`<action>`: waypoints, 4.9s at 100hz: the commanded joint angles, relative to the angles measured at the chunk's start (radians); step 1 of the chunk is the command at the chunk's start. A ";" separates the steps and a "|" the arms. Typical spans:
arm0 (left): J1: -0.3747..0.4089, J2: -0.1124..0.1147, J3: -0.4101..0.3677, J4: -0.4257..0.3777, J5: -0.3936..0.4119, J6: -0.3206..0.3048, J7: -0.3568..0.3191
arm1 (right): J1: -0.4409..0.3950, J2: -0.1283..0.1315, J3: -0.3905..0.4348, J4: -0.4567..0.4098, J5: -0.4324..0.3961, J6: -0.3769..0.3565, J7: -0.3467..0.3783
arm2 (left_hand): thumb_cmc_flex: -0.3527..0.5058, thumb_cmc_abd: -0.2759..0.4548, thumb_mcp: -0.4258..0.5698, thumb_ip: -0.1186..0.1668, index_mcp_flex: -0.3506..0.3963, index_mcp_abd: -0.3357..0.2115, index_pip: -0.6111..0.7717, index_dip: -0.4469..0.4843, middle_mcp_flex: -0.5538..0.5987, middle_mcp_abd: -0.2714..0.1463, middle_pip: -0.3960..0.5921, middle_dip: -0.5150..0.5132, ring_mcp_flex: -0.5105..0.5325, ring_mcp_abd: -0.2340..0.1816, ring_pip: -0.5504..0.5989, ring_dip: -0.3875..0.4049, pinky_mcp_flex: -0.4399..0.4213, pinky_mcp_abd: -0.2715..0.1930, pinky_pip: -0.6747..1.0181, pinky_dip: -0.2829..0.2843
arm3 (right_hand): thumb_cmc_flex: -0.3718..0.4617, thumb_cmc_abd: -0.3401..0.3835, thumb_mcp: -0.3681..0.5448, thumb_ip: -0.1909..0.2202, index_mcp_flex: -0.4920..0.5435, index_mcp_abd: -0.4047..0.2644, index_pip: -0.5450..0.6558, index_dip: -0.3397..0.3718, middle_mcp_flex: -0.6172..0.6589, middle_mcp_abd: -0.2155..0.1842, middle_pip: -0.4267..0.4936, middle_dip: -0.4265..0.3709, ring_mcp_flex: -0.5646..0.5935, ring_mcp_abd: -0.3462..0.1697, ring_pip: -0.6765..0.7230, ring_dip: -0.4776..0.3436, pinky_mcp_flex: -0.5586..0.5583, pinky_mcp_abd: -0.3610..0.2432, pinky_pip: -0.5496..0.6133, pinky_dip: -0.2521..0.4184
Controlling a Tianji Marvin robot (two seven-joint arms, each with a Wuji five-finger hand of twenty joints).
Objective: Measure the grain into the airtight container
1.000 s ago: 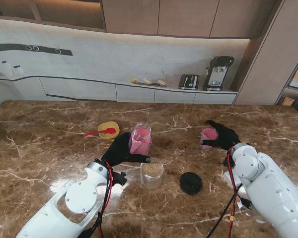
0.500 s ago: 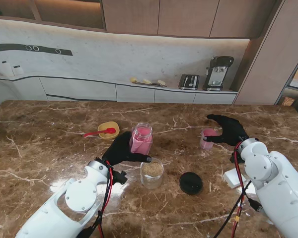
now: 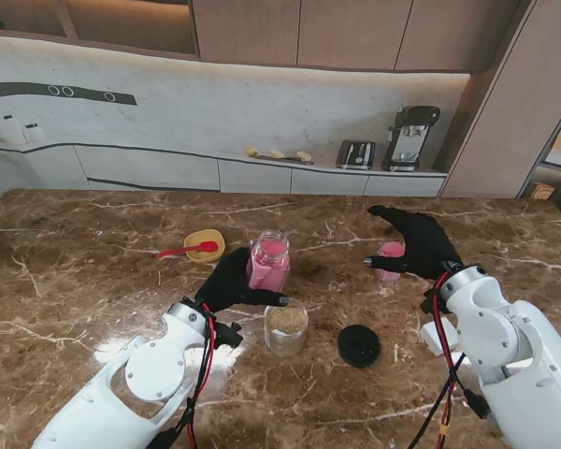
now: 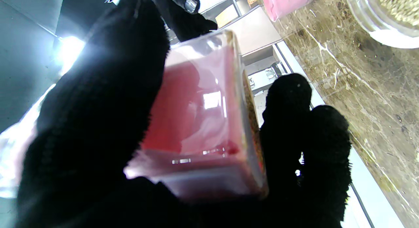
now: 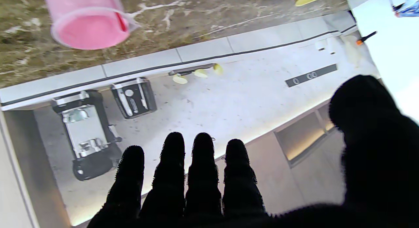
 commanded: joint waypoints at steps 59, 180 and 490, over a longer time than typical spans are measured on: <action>0.009 -0.002 -0.044 0.102 0.021 -0.116 0.018 | -0.290 0.008 0.113 -0.288 -0.307 0.050 0.044 | 0.173 0.395 0.375 -0.052 0.197 -0.192 0.207 0.034 0.095 -0.099 0.065 -0.006 -0.015 -0.058 -0.062 -0.050 -0.039 0.006 -0.041 0.031 | 0.028 -0.072 0.007 0.037 -0.050 0.068 -0.015 0.025 0.031 0.059 -0.080 -0.060 0.191 0.153 -0.141 -0.085 0.187 0.156 0.151 -0.089; -0.008 -0.018 -0.036 0.190 0.038 -0.196 0.073 | -0.208 0.065 0.132 -0.047 -0.616 0.095 0.416 | 0.169 0.394 0.378 -0.054 0.197 -0.191 0.185 0.047 0.088 -0.097 0.079 -0.034 -0.019 -0.062 -0.080 -0.053 -0.047 0.000 -0.049 0.047 | 0.292 -0.329 0.392 -0.050 -0.164 -0.092 0.023 0.198 -0.165 0.060 -0.046 0.017 0.146 0.136 -0.120 -0.105 0.407 0.165 0.322 -0.393; -0.011 0.007 -0.020 0.099 0.036 -0.124 -0.016 | -0.212 0.020 0.237 -0.271 -0.115 -0.016 0.196 | 0.173 0.411 0.341 -0.050 0.195 -0.199 0.191 0.030 0.091 -0.104 0.064 -0.023 -0.025 -0.066 -0.079 -0.056 -0.050 -0.008 -0.055 0.059 | 0.423 -0.322 0.563 -0.165 0.524 -0.195 0.866 0.155 0.819 -0.041 0.344 0.475 0.893 0.082 0.535 0.264 0.894 0.076 0.944 -0.369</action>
